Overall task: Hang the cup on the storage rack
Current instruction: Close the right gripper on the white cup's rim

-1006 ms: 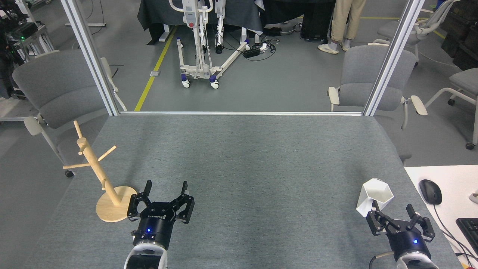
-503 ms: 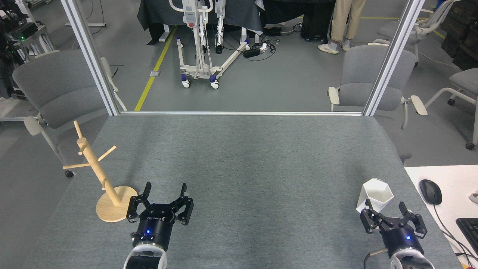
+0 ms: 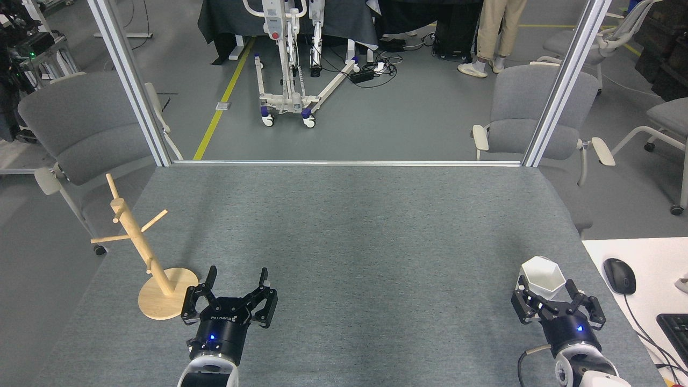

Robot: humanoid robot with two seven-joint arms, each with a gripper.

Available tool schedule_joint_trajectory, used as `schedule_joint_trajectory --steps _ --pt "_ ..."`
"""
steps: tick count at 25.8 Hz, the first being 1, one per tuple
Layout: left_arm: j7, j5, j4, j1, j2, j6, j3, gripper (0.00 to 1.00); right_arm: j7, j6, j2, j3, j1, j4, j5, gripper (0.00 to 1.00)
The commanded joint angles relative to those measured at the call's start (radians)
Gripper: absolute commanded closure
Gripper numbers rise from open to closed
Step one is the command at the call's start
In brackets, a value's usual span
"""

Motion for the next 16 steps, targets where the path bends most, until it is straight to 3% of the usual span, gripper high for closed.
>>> schedule_joint_trajectory --steps 1,16 --pt "0.000 0.000 0.000 -0.002 0.000 0.001 0.005 0.01 -0.005 0.000 0.000 0.000 -0.004 0.006 0.001 0.00" --pt "0.000 0.000 0.046 -0.037 -0.002 0.001 0.007 0.01 -0.006 0.000 -0.017 -0.001 -0.035 0.060 0.006 0.00"
